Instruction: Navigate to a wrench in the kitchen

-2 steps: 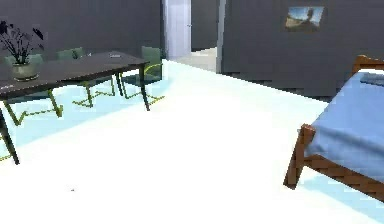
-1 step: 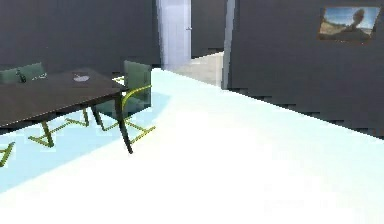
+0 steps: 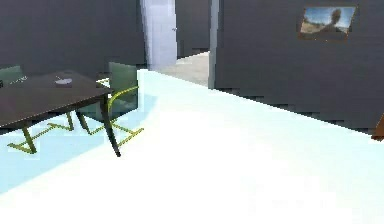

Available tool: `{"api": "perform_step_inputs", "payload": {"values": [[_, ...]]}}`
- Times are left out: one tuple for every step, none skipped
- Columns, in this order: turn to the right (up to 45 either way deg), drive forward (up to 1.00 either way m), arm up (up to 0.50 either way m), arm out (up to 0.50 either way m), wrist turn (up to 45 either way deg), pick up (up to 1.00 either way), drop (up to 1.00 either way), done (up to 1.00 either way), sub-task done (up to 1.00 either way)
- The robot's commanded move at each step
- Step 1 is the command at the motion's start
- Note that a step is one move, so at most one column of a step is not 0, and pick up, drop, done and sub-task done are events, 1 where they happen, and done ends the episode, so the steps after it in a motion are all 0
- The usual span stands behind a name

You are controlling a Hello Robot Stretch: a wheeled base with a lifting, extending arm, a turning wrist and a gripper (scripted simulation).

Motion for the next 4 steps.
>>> {"api": "perform_step_inputs", "payload": {"values": [[0.0,1.00,0.00,0.00,0.0,0.00,0.00,0.00,0.00],[0.0,1.00,0.00,0.00,0.0,0.00,0.00,0.00,0.00],[0.0,0.45,0.00,0.00,0.0,0.00,0.00,0.00,0.00],[-9.0,0.00,0.00,0.00,0.0,0.00,0.00,0.00,0.00]]}}
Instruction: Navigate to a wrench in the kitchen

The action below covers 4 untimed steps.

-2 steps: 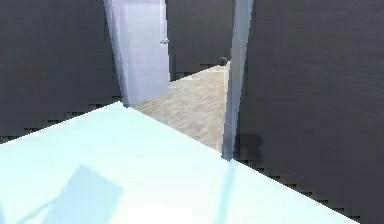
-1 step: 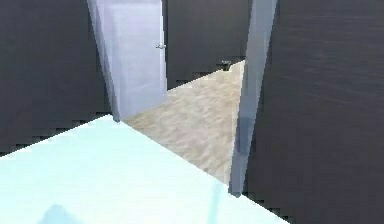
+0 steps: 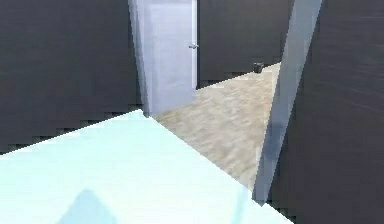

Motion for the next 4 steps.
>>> {"api": "perform_step_inputs", "payload": {"values": [[0.0,0.95,0.00,0.00,0.0,0.00,0.00,0.00,0.00],[-12.0,0.00,0.00,0.00,0.0,0.00,0.00,0.00,0.00],[0.0,0.50,0.00,0.00,0.0,0.00,0.00,0.00,0.00],[45.0,0.00,0.00,0.00,0.0,0.00,0.00,0.00,0.00]]}}
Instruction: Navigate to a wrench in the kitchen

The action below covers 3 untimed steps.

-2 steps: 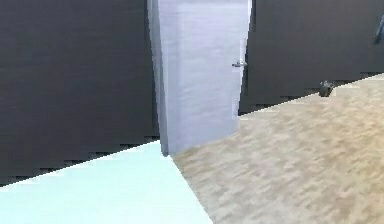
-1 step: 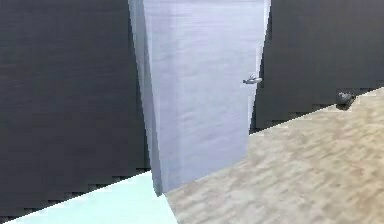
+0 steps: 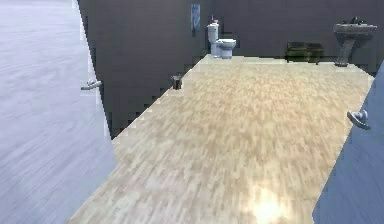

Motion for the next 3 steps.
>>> {"api": "perform_step_inputs", "payload": {"values": [[15.0,0.00,0.00,0.00,0.0,0.00,0.00,0.00,0.00],[0.0,1.00,0.00,0.00,0.0,0.00,0.00,0.00,0.00],[3.0,0.00,0.00,0.00,0.0,0.00,0.00,0.00,0.00]]}}
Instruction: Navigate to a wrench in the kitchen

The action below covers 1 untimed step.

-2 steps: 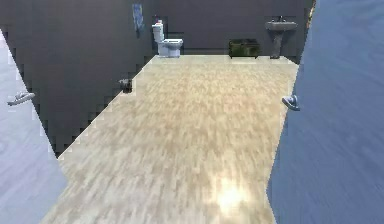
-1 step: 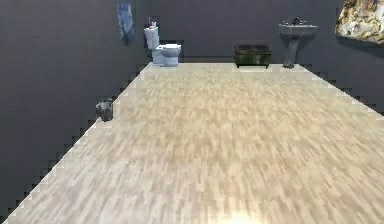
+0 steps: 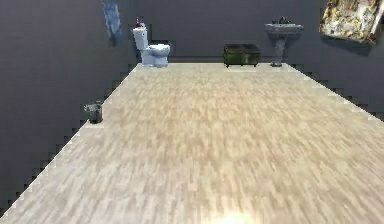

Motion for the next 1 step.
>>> {"api": "perform_step_inputs", "payload": {"values": [[0.0,0.50,0.00,0.00,0.0,0.00,0.00,0.00,0.00]]}}
